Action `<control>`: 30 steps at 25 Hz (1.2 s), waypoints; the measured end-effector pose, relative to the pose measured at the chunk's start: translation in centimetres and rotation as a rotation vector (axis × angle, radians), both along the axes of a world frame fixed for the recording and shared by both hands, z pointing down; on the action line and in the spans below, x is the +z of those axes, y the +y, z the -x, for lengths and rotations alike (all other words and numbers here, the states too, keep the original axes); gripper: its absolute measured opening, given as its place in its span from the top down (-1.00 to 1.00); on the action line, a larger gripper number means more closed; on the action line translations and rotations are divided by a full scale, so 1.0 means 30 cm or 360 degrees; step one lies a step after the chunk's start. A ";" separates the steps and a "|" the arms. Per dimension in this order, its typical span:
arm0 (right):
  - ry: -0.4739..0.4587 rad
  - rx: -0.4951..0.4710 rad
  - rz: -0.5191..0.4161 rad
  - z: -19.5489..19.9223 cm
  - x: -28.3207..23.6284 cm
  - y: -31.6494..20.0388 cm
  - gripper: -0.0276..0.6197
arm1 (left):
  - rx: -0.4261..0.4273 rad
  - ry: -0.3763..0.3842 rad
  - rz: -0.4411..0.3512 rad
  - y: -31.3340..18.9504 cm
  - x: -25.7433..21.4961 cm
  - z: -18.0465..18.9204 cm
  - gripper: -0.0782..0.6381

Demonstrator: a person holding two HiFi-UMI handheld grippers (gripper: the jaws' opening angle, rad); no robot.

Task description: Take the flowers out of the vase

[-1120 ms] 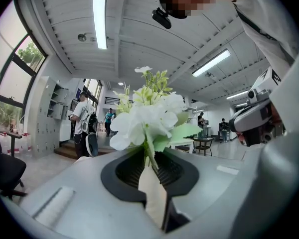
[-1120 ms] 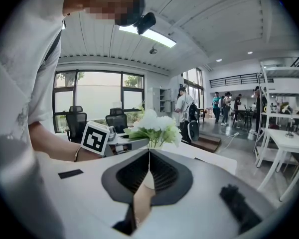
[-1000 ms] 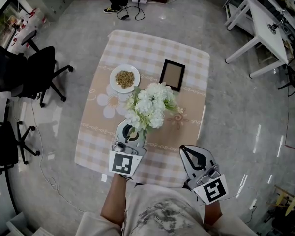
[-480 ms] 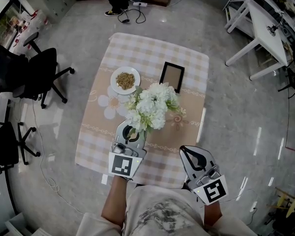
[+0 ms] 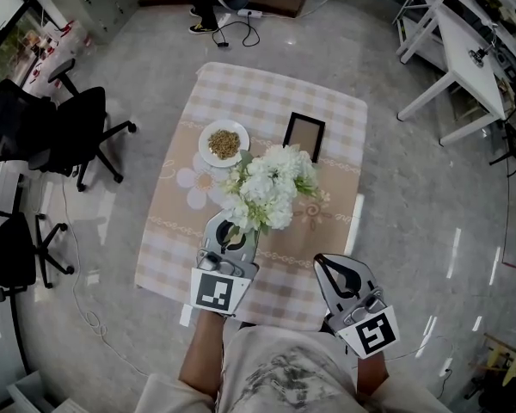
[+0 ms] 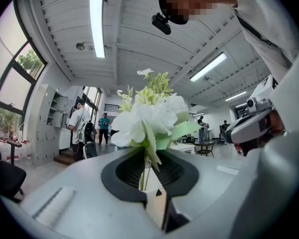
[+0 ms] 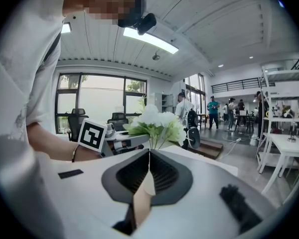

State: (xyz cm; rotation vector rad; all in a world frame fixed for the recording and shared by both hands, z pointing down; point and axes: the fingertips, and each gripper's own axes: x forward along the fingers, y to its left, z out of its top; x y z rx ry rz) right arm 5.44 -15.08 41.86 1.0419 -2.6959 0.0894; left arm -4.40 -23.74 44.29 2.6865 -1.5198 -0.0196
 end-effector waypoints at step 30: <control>-0.0061 -0.0045 -0.0151 0.008 -0.113 0.038 0.87 | -0.0032 0.0025 -0.0230 0.039 -0.278 0.003 0.64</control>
